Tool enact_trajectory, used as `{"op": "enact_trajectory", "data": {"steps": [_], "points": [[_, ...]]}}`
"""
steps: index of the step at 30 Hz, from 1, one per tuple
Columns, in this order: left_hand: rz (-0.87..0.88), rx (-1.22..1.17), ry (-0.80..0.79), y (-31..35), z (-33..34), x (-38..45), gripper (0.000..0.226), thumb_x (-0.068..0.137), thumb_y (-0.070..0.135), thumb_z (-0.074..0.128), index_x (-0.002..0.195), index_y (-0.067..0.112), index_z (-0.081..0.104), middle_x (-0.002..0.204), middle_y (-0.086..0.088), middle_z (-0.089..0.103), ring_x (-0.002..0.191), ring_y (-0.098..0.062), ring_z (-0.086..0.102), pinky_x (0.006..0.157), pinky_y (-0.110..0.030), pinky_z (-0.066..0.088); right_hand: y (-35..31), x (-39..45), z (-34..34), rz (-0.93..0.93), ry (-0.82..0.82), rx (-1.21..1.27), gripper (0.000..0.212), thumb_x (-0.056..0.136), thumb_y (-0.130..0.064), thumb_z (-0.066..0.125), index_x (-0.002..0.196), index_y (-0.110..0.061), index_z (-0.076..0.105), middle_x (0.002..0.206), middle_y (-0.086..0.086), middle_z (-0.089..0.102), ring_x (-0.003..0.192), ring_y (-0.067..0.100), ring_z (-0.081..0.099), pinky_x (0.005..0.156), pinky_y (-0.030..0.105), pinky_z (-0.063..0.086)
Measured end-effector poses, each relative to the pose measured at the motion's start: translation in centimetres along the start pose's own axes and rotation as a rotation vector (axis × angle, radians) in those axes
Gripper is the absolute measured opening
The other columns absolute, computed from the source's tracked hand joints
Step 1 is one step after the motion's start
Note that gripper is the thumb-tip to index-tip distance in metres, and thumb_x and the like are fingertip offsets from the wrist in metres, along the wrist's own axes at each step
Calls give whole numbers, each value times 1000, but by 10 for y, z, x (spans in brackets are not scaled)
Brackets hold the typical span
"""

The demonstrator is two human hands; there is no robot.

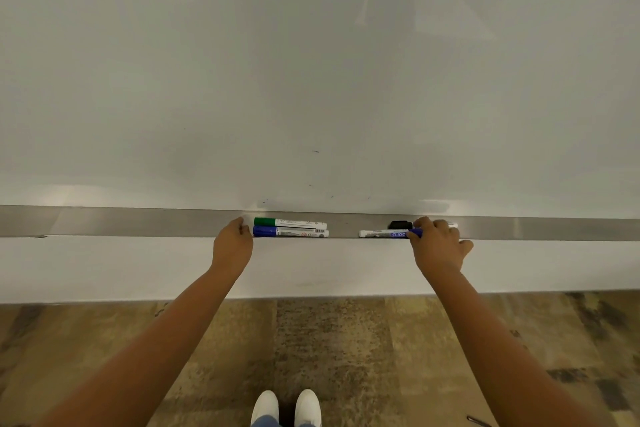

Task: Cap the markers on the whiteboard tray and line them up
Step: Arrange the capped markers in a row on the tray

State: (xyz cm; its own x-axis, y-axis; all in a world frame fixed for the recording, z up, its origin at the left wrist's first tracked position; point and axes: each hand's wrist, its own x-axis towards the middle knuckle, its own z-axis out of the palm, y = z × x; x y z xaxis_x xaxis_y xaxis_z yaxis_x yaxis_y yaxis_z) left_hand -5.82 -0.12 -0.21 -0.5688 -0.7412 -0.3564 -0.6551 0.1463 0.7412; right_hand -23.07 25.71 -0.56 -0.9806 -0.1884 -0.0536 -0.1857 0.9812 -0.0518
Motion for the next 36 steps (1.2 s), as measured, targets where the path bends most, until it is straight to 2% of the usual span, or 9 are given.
{"op": "enact_trajectory", "data": {"steps": [3,6,9,17,20,23,30,33,36], "points": [[-1,-2,4,-1,1,0,38,96,12,33,131,0,37,136,-21,46,124,-35,44,103,-41,37,-7,0,-4,-281,9,88,26,90,-31,52,113,-27,61,122,3,56,112,27,48,91,42,39],[-7,-8,9,-2,3,0,39,96,12,32,132,0,36,138,-21,45,124,-35,43,104,-41,36,-21,-3,-4,-493,-139,57,34,89,-34,53,122,-28,56,129,0,53,117,26,46,96,40,37],[-19,-22,21,-1,5,-1,39,96,12,32,133,1,36,138,-20,44,124,-35,43,104,-42,36,-35,-6,0,-549,-234,-27,38,91,-33,50,129,-27,49,133,0,52,119,25,45,101,42,35],[-18,-43,22,-2,4,-1,39,95,11,32,133,1,36,138,-20,44,124,-35,44,103,-42,37,-52,3,-4,-661,-197,-81,32,90,-30,52,120,-20,56,121,6,55,112,24,49,94,37,38],[-12,-46,22,-3,4,-1,39,95,11,33,133,1,36,138,-20,45,123,-35,45,102,-42,38,-52,7,-8,-686,-111,21,27,88,-28,55,111,-16,62,112,7,61,106,27,52,87,36,39],[-14,-49,25,-2,4,-1,39,95,11,33,133,1,36,138,-20,45,123,-34,45,103,-41,38,-53,4,-18,-622,32,382,20,86,-23,61,101,-12,66,96,6,65,91,24,57,75,31,42],[-12,-26,11,0,5,-1,39,95,9,33,133,1,36,137,-20,46,122,-34,46,102,-40,38,-47,-8,-35,-244,174,976,33,84,-20,65,116,-20,57,77,-14,54,71,2,56,66,16,50],[-15,-23,3,1,3,0,39,95,10,33,133,4,37,137,-18,46,122,-33,45,102,-40,38,-44,-7,-24,-127,163,1043,31,85,-22,63,115,-22,55,75,-4,58,73,14,61,66,14,50],[-1,-23,2,0,3,1,38,95,11,33,132,5,39,137,-17,46,124,-32,44,103,-40,37,-39,-1,-6,7,59,1067,27,87,-25,61,113,-19,56,90,16,67,81,29,67,61,9,47]]}}
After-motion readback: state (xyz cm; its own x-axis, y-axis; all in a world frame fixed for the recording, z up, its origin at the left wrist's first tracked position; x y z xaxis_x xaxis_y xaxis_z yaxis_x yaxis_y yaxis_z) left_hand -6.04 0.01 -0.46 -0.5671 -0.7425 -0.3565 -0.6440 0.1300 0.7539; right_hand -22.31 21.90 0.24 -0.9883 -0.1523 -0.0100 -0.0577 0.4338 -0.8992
